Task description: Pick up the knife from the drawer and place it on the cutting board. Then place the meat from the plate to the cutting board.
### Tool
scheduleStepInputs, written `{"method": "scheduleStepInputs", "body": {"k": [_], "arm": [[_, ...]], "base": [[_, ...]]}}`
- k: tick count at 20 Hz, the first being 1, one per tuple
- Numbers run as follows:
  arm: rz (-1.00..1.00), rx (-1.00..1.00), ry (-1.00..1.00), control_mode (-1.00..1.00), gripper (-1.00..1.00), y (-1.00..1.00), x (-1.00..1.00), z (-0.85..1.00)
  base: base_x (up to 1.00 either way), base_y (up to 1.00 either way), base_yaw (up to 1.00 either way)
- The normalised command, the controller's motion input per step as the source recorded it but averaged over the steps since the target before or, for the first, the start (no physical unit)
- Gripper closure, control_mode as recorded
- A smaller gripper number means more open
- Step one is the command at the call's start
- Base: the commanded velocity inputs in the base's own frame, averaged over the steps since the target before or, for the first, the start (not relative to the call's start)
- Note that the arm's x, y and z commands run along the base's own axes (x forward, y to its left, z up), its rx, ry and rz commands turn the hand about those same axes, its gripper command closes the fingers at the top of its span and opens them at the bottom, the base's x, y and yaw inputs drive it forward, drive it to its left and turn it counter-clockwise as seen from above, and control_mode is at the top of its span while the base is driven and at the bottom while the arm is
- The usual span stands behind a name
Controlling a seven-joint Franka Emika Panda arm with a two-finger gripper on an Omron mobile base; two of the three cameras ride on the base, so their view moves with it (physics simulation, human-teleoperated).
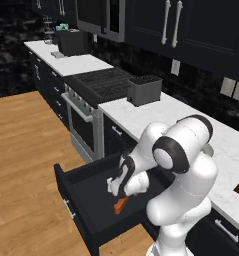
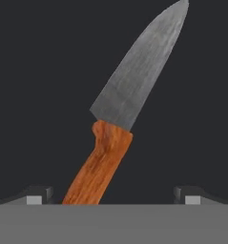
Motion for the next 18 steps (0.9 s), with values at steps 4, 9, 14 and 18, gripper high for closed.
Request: {"method": "scheduleStepInputs", "body": {"k": [4, 9, 14, 18], "arm": [[0.01, -0.01, 0.0, -1.0, -1.0, 0.0, 0.18, -0.14], [0.02, -0.01, 0.0, -1.0, -1.0, 0.02, 0.23, -0.15], [0.03, -0.02, 0.0, -1.0, -1.0, 0.08, 0.07, -0.16], [0.0, -0.01, 0.0, -1.0, -1.0, 0.07, 0.0, -0.17]], "base": [[0.0, 0.0, 0.0], [0.0, 0.0, 0.0], [0.0, 0.0, 0.0], [0.0, 0.0, 0.0]]}}
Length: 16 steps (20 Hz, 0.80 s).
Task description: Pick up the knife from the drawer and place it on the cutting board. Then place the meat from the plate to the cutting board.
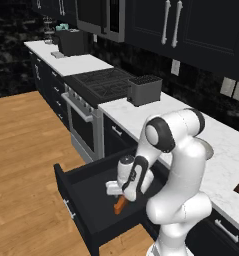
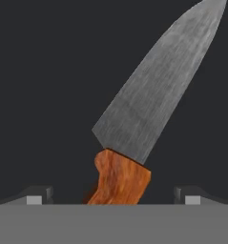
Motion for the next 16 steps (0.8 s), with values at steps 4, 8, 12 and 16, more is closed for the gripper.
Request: {"method": "scheduleStepInputs", "body": {"k": [4, 8, 12, 16], "arm": [[0.0, 0.0, 0.0, -1.0, -1.0, 0.01, 0.0, -0.18], [0.0, -0.01, 0.0, -1.0, -1.0, 0.08, 0.0, -0.23], [0.0, -0.01, 0.0, -1.0, 1.0, 0.13, 0.0, -0.19], [0.0, -0.01, 0.0, -1.0, 1.0, 0.08, 0.0, -0.09]], "base": [[0.0, 0.0, 0.0], [0.0, 0.0, 0.0], [0.0, 0.0, 0.0], [0.0, 0.0, 0.0]]}}
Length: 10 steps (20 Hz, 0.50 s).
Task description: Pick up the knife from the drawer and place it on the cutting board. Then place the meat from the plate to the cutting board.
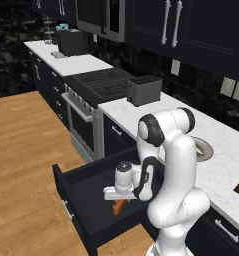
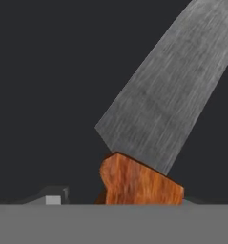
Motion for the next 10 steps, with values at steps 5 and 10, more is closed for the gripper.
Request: {"method": "scheduleStepInputs", "body": {"k": [5, 10], "arm": [[0.0, 0.0, -0.01, -1.0, 1.0, 0.0, 0.0, 0.02], [0.0, -0.01, 0.0, -1.0, 1.0, 0.06, 0.13, 0.64]], "base": [[0.0, 0.0, 0.0], [0.0, 0.0, 0.0]]}}
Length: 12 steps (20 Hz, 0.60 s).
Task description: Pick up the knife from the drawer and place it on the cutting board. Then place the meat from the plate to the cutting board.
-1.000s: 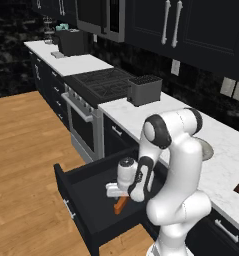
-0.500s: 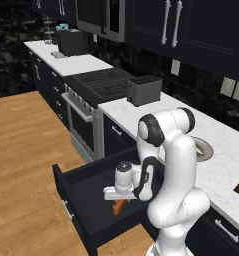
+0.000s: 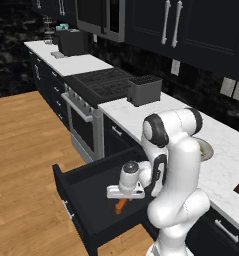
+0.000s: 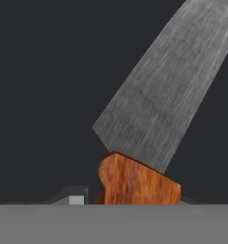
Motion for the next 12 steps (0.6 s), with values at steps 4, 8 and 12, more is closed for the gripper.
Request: {"method": "scheduleStepInputs", "body": {"k": [4, 8, 12], "arm": [[0.0, -0.01, -0.01, -1.0, 1.0, 0.33, 0.41, 1.0], [0.0, -0.06, 0.0, -1.0, 1.0, 0.41, 0.59, 1.0], [0.0, -0.15, 0.0, -1.0, 1.0, 0.42, 0.69, 1.0]], "base": [[0.0, 0.0, 0.0], [0.0, 0.0, 0.0], [0.0, 0.0, 0.0]]}}
